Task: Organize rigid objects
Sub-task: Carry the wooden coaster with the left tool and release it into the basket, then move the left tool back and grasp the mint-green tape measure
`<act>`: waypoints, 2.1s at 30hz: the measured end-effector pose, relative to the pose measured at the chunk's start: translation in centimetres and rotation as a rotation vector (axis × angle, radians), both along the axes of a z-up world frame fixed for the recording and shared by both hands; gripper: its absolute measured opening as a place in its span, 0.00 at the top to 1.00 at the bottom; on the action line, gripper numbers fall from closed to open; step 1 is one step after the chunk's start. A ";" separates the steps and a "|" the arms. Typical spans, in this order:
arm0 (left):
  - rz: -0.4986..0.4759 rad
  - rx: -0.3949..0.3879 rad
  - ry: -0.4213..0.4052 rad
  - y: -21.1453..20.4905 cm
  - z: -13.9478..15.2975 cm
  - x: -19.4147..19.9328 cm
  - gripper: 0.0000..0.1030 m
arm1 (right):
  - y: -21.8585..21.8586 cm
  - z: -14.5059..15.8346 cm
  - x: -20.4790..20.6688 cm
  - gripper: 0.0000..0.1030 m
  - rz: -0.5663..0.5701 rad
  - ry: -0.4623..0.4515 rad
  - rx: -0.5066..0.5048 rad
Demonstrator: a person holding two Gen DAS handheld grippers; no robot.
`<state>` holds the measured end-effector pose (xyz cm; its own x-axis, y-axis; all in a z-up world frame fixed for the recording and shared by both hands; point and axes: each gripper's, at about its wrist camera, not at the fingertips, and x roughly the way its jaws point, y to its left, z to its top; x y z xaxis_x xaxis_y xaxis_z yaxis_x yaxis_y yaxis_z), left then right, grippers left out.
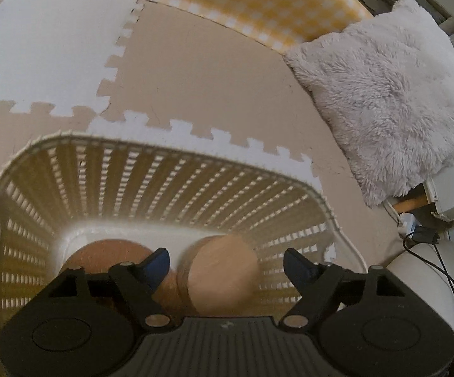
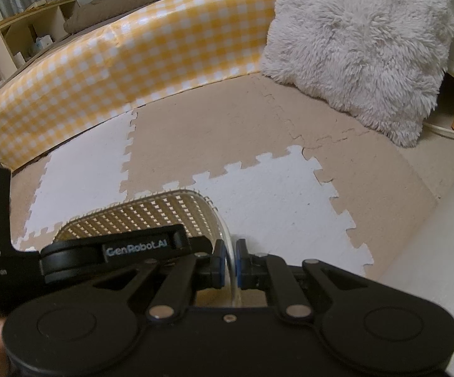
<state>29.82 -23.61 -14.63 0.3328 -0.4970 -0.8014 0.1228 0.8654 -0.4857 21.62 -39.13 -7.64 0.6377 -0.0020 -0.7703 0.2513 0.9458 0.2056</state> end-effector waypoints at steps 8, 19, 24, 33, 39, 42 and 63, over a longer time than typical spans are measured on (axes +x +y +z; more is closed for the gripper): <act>-0.013 0.028 -0.048 0.9 1.1 -0.5 0.21 | -0.1 -0.1 0.0 0.93 0.001 -0.001 -0.001; -0.031 -0.009 -0.093 2.3 3.9 -1.6 0.21 | -0.1 -0.1 0.0 0.93 0.001 -0.001 0.000; -0.061 -0.016 -0.115 2.8 5.1 -2.8 0.21 | -0.1 -0.1 0.0 0.93 0.001 -0.001 0.000; -0.117 -0.010 -0.197 4.7 7.5 -5.9 0.21 | -0.1 -0.1 0.0 0.93 0.003 -0.001 -0.004; -0.139 -0.001 -0.248 5.9 8.8 -8.0 0.17 | -0.1 -0.1 0.0 0.93 0.003 -0.001 -0.005; -0.152 0.005 -0.278 6.4 9.5 -9.2 0.16 | -0.1 -0.1 0.0 0.93 0.004 0.000 -0.009; -0.047 0.171 -0.438 13.0 8.9 -14.8 0.00 | 0.0 -0.1 -0.1 0.93 0.009 0.003 -0.027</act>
<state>14.98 -10.57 -5.74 0.6379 -0.3927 -0.6624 0.3256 0.9171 -0.2302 21.57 -39.13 -7.78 0.6352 -0.0170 -0.7721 0.2437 0.9531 0.1794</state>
